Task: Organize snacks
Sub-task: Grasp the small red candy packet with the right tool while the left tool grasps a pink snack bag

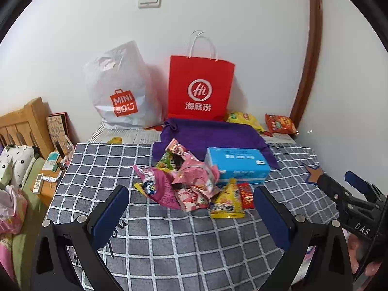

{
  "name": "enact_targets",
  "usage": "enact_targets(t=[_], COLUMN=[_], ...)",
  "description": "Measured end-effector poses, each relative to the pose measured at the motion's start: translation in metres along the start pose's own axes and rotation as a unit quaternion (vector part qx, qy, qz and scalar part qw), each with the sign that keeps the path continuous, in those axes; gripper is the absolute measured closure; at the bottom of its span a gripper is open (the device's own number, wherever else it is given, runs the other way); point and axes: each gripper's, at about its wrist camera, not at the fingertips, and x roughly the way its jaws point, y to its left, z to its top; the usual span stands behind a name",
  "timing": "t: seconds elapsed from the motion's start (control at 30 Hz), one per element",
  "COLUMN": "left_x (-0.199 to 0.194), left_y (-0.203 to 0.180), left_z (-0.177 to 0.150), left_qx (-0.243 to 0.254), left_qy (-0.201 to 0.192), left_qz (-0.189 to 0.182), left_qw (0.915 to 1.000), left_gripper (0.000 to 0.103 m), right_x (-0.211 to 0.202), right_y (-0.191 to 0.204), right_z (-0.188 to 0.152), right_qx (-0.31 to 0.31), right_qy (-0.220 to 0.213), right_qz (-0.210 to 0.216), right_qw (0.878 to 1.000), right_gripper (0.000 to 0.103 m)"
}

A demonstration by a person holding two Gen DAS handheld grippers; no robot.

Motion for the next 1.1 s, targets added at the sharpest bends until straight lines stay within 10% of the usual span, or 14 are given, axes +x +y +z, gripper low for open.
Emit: enact_targets(t=[1.1], left_x=[0.139], left_y=[0.070], left_z=[0.002], left_qx=[-0.038], left_qy=[0.111], left_qz=[0.028], left_qw=[0.9927], left_gripper=[0.004], right_x=[0.216], right_y=[0.028], right_z=[-0.054], right_qx=[-0.039], right_qy=[0.202], right_qz=[0.063], right_qw=[0.977], right_gripper=[0.057])
